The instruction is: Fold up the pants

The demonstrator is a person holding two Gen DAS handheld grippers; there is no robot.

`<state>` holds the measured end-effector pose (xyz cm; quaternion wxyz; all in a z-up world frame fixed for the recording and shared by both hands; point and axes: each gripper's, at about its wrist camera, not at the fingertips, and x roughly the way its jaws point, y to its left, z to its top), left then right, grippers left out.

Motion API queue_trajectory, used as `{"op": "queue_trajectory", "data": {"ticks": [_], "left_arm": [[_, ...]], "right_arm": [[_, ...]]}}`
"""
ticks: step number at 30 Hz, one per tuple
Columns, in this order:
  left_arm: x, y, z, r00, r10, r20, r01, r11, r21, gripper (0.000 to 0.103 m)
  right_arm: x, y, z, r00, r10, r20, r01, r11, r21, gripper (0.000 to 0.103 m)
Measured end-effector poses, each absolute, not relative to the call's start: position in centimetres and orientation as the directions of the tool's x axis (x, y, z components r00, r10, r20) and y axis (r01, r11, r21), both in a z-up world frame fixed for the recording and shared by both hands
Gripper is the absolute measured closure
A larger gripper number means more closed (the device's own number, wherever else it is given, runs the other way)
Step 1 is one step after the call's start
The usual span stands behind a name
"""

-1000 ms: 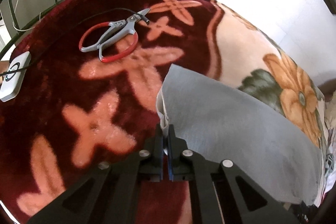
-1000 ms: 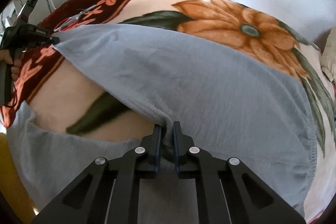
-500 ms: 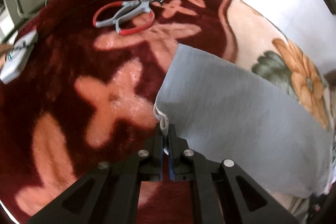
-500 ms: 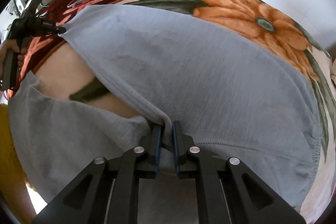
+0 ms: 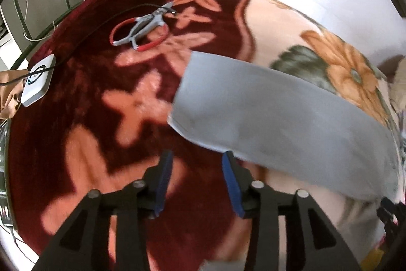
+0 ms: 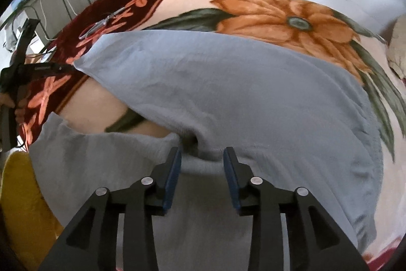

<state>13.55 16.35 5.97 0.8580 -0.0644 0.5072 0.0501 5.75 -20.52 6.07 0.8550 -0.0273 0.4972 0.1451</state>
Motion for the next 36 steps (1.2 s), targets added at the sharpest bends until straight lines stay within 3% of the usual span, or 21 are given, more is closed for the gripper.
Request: {"op": "queue_trajectory", "data": {"ticks": [2, 6, 13, 25, 36], "left_arm": [[12.4, 15.3, 6.5, 0.484, 0.021, -0.875, -0.146, 0.988, -0.057, 0.049], [10.2, 13.4, 7.2, 0.486, -0.024, -0.874, -0.122, 0.988, -0.095, 0.047], [5.8, 9.1, 8.9, 0.499, -0.069, -0.864, -0.047, 0.993, -0.107, 0.035], [-0.3, -0.3, 8.7, 0.427, -0.228, -0.875, 0.177, 0.97, -0.166, 0.032], [-2.4, -5.6, 5.0, 0.367, -0.225, -0.903, 0.262, 0.956, -0.132, 0.032]], "right_arm": [[5.1, -20.8, 6.4, 0.467, 0.211, -0.859, -0.264, 0.96, 0.092, 0.067], [3.7, -21.6, 6.9, 0.473, 0.199, -0.858, -0.231, 0.968, 0.097, 0.067], [1.5, -23.8, 8.2, 0.504, 0.155, -0.85, -0.168, 0.983, 0.08, 0.067], [-2.3, -31.8, 8.3, 0.499, 0.004, -0.867, 0.084, 0.995, 0.052, 0.06], [-5.5, -39.9, 4.8, 0.406, -0.056, -0.912, 0.317, 0.945, 0.083, 0.06]]}}
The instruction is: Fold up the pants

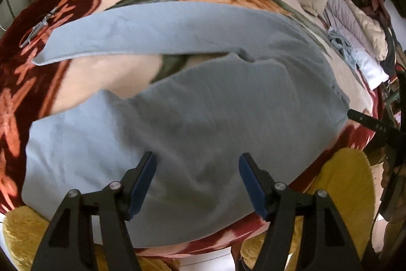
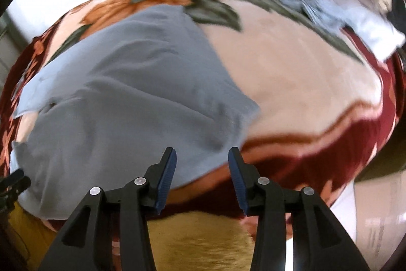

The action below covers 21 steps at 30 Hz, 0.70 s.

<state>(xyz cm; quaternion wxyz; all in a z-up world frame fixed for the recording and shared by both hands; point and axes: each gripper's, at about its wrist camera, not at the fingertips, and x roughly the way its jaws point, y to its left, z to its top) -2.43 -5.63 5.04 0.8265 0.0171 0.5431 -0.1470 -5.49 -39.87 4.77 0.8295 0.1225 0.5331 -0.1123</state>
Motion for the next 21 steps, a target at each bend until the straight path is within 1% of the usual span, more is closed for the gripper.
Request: {"op": "queue_trajectory", "data": {"ticks": [3, 10, 12, 13, 15, 16, 17, 19, 21], "left_arm": [[-2.7, -6.1, 4.3, 0.358, -0.218, -0.908, 0.271, 0.955, -0.123, 0.032], [-3.1, -7.1, 3.6, 0.344, -0.212, -0.915, 0.288, 0.951, -0.112, 0.032], [-3.2, -7.3, 3.5, 0.342, -0.211, -0.916, 0.29, 0.95, -0.11, 0.032], [-3.2, -7.4, 3.4, 0.341, -0.212, -0.916, 0.292, 0.95, -0.111, 0.032], [-3.3, -7.6, 3.4, 0.339, -0.216, -0.916, 0.295, 0.949, -0.115, 0.032], [-3.3, -7.8, 3.4, 0.338, -0.22, -0.915, 0.298, 0.947, -0.118, 0.032], [-3.3, -7.9, 3.4, 0.339, -0.225, -0.914, 0.303, 0.945, -0.12, 0.031], [-3.5, -8.2, 3.6, 0.341, -0.238, -0.909, 0.318, 0.94, -0.126, 0.031], [-3.8, -8.6, 3.8, 0.338, -0.265, -0.903, 0.338, 0.93, -0.146, 0.031]], "right_arm": [[-5.6, -40.9, 3.8, 0.393, -0.039, -0.919, 0.339, 0.935, 0.106, 0.06], [-4.9, -42.6, 1.3, 0.389, 0.116, -0.914, 0.39, 0.878, 0.277, 0.06], [-4.5, -42.7, 1.1, 0.394, 0.142, -0.908, 0.392, 0.868, 0.306, 0.06], [-4.4, -42.8, 1.1, 0.401, 0.148, -0.904, 0.39, 0.865, 0.314, 0.062], [-4.3, -42.7, 1.5, 0.421, 0.15, -0.895, 0.376, 0.868, 0.323, 0.078], [-4.2, -42.7, 1.8, 0.43, 0.147, -0.891, 0.368, 0.872, 0.322, 0.089], [-4.2, -42.6, 2.1, 0.441, 0.143, -0.886, 0.362, 0.875, 0.321, 0.093], [-4.3, -42.4, 3.1, 0.472, 0.141, -0.87, 0.342, 0.881, 0.328, 0.096], [-4.5, -42.1, 4.3, 0.501, 0.138, -0.854, 0.326, 0.884, 0.334, 0.096]]}}
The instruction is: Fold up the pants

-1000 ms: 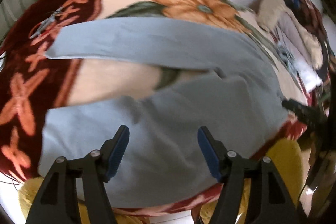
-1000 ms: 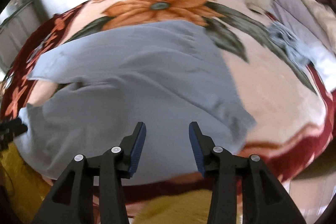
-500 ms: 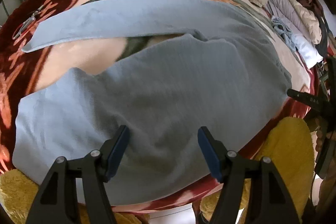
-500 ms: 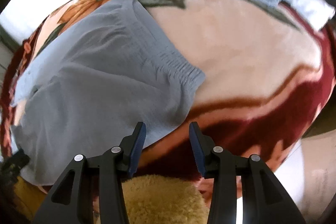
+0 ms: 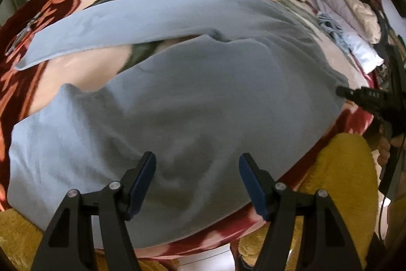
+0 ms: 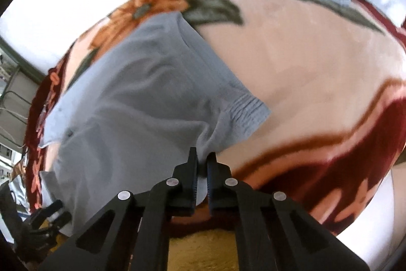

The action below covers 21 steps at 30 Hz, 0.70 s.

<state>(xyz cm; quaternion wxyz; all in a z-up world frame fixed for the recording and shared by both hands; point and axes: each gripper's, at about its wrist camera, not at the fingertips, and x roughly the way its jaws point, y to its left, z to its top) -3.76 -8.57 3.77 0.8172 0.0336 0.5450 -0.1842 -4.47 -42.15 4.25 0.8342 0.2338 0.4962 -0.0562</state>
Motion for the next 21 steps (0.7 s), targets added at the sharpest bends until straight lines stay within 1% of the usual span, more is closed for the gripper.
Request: {"op": "queue_trajectory", "data": {"ticks": [6, 13, 17, 21], "left_arm": [[-4.9, -10.3, 4.5, 0.314, -0.358, -0.879, 0.42, 0.883, -0.209, 0.031], [-6.7, -13.2, 5.1, 0.27, -0.443, -0.855, 0.534, 0.808, -0.25, 0.03], [-6.9, -14.6, 4.2, 0.26, -0.426, -0.866, 0.565, 0.795, -0.222, 0.03], [-6.3, -15.2, 2.5, 0.303, -0.339, -0.891, 0.551, 0.825, -0.126, 0.03]], "right_arm": [[-3.3, -41.1, 7.6, 0.566, 0.152, -0.81, 0.277, 0.891, 0.36, 0.097], [-0.5, -40.2, 9.8, 0.586, 0.147, -0.797, 0.249, 0.904, 0.349, 0.097], [0.6, -39.8, 10.5, 0.591, 0.143, -0.794, 0.239, 0.909, 0.342, 0.097], [0.6, -39.9, 10.7, 0.589, 0.14, -0.796, 0.239, 0.91, 0.337, 0.097]]}}
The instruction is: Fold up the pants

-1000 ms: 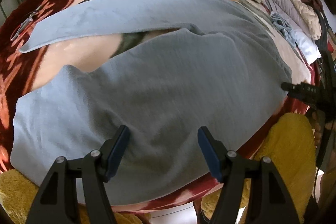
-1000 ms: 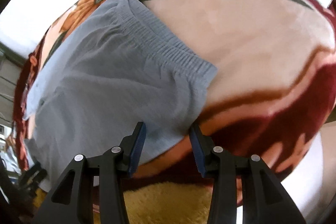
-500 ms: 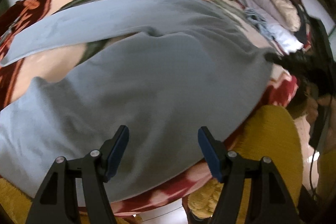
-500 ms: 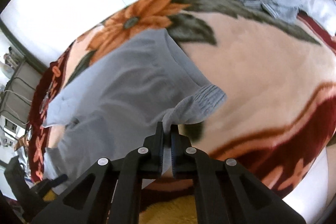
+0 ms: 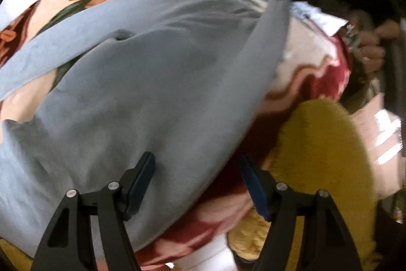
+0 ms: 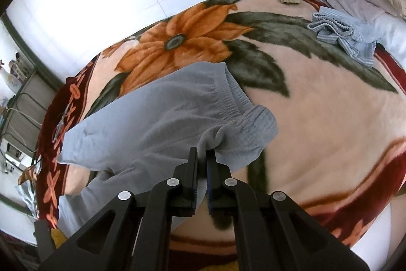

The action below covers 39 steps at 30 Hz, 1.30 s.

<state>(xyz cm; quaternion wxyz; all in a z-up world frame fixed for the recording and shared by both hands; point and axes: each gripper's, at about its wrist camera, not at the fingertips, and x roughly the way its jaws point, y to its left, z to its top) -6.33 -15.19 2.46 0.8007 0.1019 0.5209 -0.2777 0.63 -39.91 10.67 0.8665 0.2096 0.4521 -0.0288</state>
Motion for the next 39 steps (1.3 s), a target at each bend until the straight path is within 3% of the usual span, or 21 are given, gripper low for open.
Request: {"op": "queue_trajectory", "data": {"ticks": [1, 3, 5, 8, 12, 14, 19, 30, 39], "left_arm": [[-6.1, -15.0, 2.2, 0.324, -0.32, -0.89, 0.541, 0.835, -0.103, 0.031], [-5.8, -14.5, 2.0, 0.358, -0.295, -0.886, 0.527, 0.847, -0.069, 0.043], [-5.5, -13.9, 2.1, 0.38, -0.282, -0.881, 0.523, 0.851, -0.047, 0.083], [-5.2, -12.8, 2.9, 0.368, -0.32, -0.873, 0.506, 0.857, -0.101, 0.096], [-5.6, -11.7, 5.0, 0.36, -0.373, -0.855, 0.503, 0.849, -0.159, 0.097], [-6.1, -11.6, 6.1, 0.366, -0.377, -0.851, 0.512, 0.845, -0.155, 0.098], [-6.9, -10.9, 7.3, 0.372, -0.38, -0.847, 0.505, 0.848, -0.158, 0.099], [-5.7, -10.1, 8.1, 0.399, -0.354, -0.846, 0.451, 0.879, -0.155, 0.099], [-3.0, -9.7, 8.0, 0.424, -0.318, -0.848, 0.397, 0.907, -0.142, 0.099]], "right_arm": [[0.5, -40.0, 10.6, 0.586, 0.137, -0.798, 0.241, 0.911, 0.334, 0.097], [0.0, -40.3, 10.3, 0.578, 0.132, -0.805, 0.244, 0.914, 0.325, 0.097], [-0.6, -40.6, 9.7, 0.562, 0.131, -0.817, 0.246, 0.916, 0.316, 0.097], [-1.4, -41.2, 8.6, 0.531, 0.134, -0.837, 0.245, 0.921, 0.303, 0.096], [-2.9, -41.9, 7.2, 0.496, 0.171, -0.851, 0.202, 0.931, 0.304, 0.085], [-3.7, -41.8, 7.0, 0.489, 0.168, -0.856, 0.166, 0.946, 0.28, 0.071], [-5.7, -41.7, 7.0, 0.478, 0.14, -0.867, 0.066, 0.979, 0.194, 0.062], [-7.4, -37.2, 6.1, 0.5, 0.018, -0.866, -0.312, 0.936, -0.16, 0.061], [-6.1, -33.9, 6.7, 0.588, -0.015, -0.809, -0.417, 0.851, -0.318, 0.061]]}}
